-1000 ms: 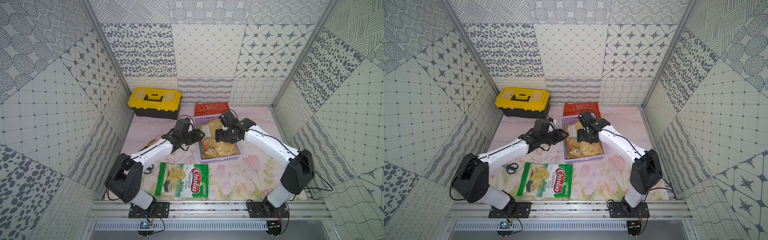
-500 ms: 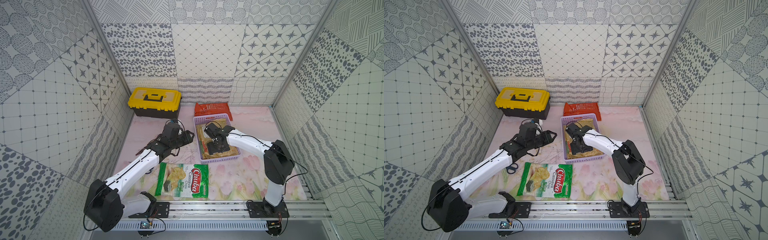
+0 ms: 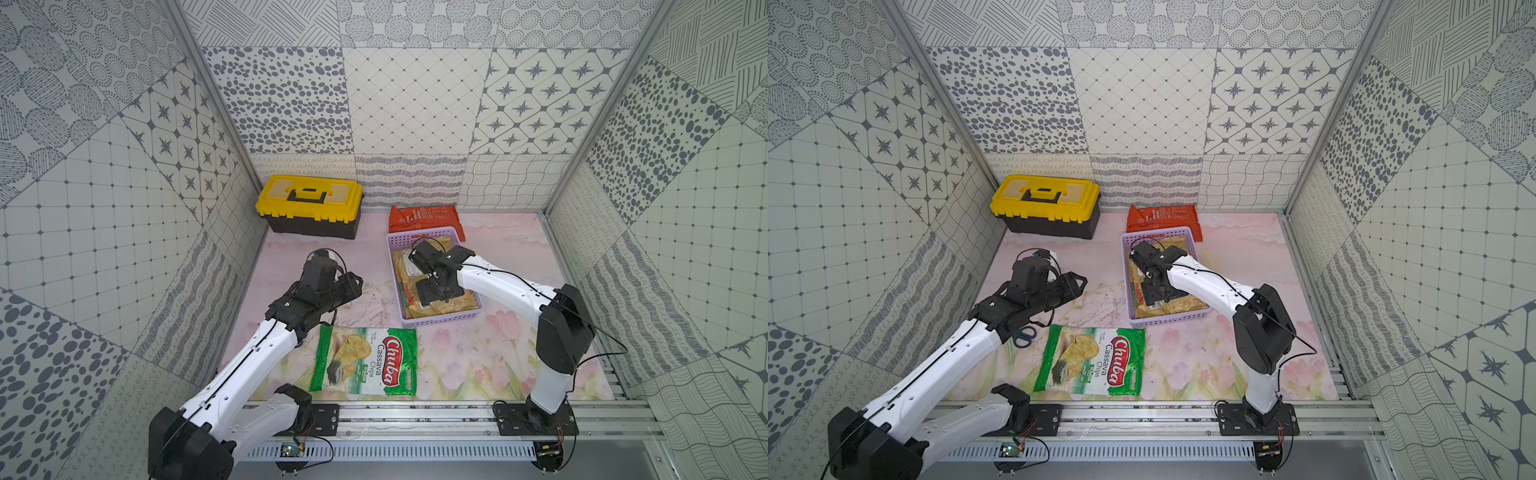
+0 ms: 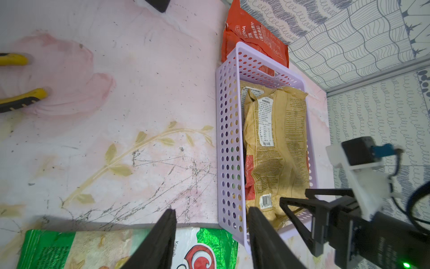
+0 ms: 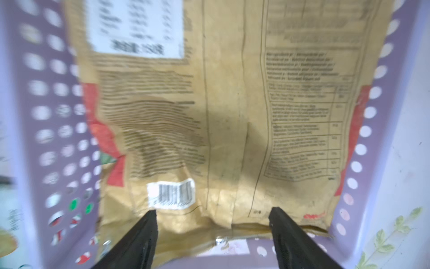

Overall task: Put the potato chips into the basket
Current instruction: Place the potato chip in the basket.

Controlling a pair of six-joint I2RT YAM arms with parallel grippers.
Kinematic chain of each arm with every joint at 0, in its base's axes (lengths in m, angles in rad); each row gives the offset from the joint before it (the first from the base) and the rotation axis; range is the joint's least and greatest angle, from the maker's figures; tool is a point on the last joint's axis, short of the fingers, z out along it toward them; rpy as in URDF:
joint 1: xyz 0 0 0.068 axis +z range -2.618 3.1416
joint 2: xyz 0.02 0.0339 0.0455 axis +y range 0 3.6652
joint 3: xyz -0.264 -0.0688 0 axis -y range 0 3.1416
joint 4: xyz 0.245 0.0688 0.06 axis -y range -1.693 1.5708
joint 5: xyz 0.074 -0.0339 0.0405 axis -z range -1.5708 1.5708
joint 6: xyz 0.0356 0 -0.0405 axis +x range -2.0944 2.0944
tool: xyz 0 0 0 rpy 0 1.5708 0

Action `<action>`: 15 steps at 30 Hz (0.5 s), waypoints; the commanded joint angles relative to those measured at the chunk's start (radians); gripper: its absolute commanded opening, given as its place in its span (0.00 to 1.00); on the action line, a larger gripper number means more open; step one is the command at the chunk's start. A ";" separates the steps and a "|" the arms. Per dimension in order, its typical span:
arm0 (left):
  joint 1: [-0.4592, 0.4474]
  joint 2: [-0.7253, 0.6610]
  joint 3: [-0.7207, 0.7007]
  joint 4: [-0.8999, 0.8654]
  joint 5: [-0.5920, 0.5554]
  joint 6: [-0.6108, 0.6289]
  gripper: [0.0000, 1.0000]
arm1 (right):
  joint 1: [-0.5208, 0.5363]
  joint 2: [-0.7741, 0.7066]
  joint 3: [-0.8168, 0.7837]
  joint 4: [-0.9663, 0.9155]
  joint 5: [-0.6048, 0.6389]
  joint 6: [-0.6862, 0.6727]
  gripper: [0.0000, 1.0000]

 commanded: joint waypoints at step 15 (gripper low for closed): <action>0.058 -0.289 -0.017 -0.290 -0.350 0.158 0.47 | 0.239 0.029 0.114 0.120 -0.436 -0.427 0.70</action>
